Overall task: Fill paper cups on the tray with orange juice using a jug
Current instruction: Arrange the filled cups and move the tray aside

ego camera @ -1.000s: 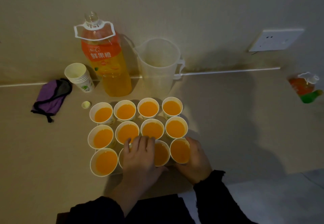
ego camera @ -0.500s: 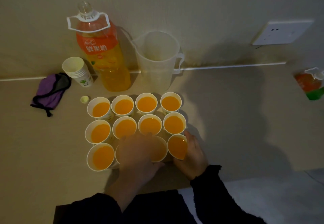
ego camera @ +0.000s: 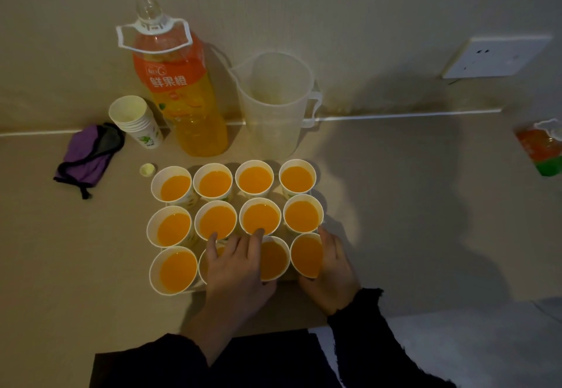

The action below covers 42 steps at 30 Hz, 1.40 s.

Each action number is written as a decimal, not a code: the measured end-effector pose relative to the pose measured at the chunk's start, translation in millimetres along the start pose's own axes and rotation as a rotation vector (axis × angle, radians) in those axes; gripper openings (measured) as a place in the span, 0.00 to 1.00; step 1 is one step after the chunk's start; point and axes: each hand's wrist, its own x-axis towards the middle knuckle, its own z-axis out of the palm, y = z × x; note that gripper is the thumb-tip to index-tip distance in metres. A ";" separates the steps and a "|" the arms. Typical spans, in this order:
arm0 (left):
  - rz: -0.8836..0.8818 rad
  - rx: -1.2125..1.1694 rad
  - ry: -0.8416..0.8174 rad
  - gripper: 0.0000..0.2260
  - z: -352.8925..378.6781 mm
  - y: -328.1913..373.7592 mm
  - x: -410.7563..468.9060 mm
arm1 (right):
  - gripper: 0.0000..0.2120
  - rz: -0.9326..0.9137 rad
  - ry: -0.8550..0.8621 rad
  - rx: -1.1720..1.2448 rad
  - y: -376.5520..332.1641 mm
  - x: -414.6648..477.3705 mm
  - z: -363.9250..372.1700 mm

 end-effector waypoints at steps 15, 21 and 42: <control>0.061 0.021 -0.019 0.45 2.9 -8.3 2.6 | 0.48 0.081 0.002 0.035 -10.1 -2.2 -32.5; 0.095 -0.016 0.002 0.44 1.2 -14.3 0.1 | 0.42 0.111 0.021 -0.117 -26.7 35.4 -52.3; -0.029 -0.073 -0.015 0.45 -18.2 -49.1 -13.1 | 0.43 0.203 -0.138 -0.358 -52.3 68.6 -35.2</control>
